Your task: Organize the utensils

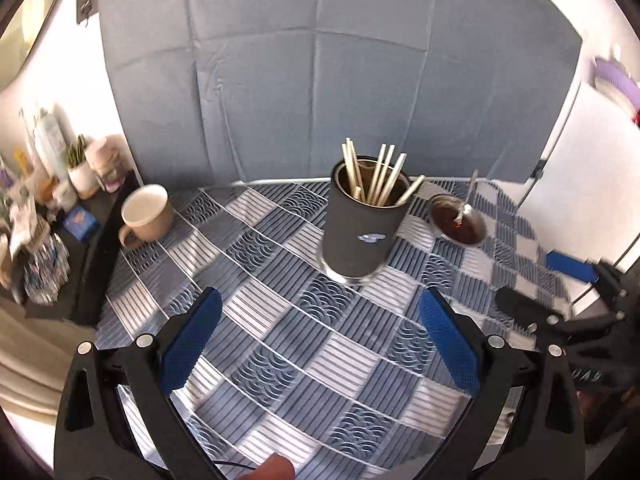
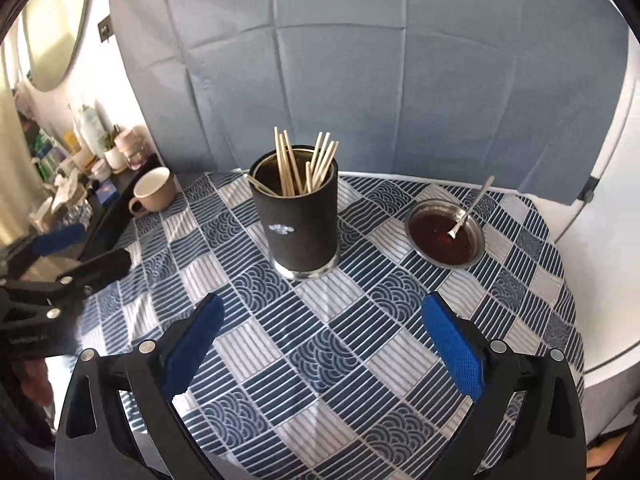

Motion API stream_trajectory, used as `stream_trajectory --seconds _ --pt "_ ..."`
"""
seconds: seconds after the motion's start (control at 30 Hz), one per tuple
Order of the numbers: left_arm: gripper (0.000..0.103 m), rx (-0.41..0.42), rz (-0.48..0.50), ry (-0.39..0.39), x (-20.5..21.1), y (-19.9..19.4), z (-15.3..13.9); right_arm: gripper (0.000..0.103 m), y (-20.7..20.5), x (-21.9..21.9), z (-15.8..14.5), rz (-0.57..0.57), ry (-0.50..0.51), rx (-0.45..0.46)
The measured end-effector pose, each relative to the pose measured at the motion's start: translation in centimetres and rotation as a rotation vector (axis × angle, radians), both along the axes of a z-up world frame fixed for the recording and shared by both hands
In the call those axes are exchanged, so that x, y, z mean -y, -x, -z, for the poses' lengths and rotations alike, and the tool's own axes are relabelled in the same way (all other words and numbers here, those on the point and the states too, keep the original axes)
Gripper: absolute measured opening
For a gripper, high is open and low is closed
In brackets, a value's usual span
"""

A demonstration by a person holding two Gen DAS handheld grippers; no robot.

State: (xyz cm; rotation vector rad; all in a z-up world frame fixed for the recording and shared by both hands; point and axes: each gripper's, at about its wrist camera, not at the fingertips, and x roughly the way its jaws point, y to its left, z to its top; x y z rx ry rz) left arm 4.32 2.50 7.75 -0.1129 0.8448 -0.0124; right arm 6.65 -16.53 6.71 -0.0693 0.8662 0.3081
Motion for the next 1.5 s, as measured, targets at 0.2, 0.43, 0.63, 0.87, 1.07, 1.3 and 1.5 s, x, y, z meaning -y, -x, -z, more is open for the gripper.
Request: stream_trajectory --seconds 0.2,0.43,0.63,0.87,1.07,1.3,1.5 --pt "0.097 -0.012 -0.017 -0.015 0.5 0.8 0.2 0.095 1.0 0.1 0.3 0.026 -0.015 -0.002" --pt "0.097 -0.034 -0.068 -0.018 0.1 1.5 0.8 0.095 1.7 0.1 0.8 0.044 -0.033 -0.012" --pt "0.097 -0.04 -0.081 -0.017 0.1 1.7 0.8 0.095 1.6 0.5 1.1 0.074 -0.009 -0.008" --pt "0.097 -0.054 -0.072 -0.019 0.3 1.3 0.8 0.095 1.3 0.9 1.1 0.075 -0.011 -0.001" --pt "0.097 -0.068 -0.064 0.0 0.3 1.0 1.0 0.095 1.1 0.8 1.0 0.064 -0.029 -0.001" --pt "0.097 -0.081 -0.07 -0.016 0.5 1.1 1.0 0.095 1.0 0.7 1.0 0.058 -0.035 -0.006" --pt "0.097 -0.09 -0.075 -0.015 0.4 1.1 1.1 0.095 1.1 0.4 1.1 0.042 -0.032 -0.009"
